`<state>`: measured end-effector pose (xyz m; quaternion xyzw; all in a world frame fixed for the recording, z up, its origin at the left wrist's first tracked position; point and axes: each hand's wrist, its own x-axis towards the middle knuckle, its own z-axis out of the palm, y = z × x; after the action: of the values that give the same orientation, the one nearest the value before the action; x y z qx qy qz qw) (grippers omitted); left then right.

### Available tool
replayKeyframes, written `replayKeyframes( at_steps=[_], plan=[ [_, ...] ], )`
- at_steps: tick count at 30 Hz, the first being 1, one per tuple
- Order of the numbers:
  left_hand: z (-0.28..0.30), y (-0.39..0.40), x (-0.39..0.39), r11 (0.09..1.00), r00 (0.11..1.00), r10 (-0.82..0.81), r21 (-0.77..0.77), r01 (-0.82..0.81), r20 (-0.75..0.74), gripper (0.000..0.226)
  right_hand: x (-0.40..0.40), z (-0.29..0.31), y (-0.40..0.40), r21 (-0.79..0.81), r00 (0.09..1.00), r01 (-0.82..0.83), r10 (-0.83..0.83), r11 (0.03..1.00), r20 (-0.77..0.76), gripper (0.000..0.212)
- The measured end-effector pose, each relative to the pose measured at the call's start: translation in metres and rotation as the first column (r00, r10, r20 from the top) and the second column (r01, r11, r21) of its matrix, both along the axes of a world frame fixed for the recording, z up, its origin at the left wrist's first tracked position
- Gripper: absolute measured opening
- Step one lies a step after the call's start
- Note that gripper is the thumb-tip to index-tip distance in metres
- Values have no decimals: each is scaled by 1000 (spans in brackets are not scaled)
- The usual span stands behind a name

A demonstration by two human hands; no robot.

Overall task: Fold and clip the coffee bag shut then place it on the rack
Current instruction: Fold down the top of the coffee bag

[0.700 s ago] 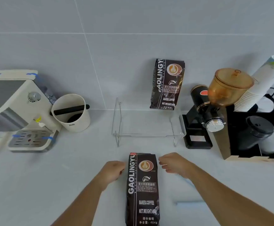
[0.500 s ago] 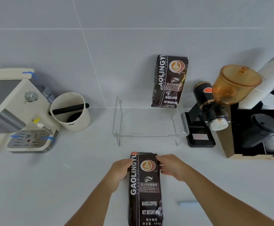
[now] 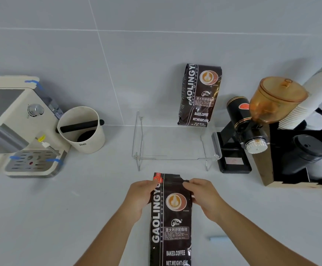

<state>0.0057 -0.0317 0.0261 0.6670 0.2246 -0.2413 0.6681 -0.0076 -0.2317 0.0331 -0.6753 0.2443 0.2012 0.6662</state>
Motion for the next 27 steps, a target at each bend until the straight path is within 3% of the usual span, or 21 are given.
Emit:
replayKeyframes(
  at_steps=[6,16,27],
  plan=[
    [37,3,-30,995,991,-34,-87,46,127,26,-34,38,-4,-35,984,-38,43,999,171,29],
    [79,-1,-49,993,912,-52,-80,92,408,40,-54,69,-13,-9,883,-14,17,1000,470,35],
    [74,-8,-45,997,899,-79,42,67,430,21,-46,71,-17,-55,855,-10,37,998,518,33]
  ],
)
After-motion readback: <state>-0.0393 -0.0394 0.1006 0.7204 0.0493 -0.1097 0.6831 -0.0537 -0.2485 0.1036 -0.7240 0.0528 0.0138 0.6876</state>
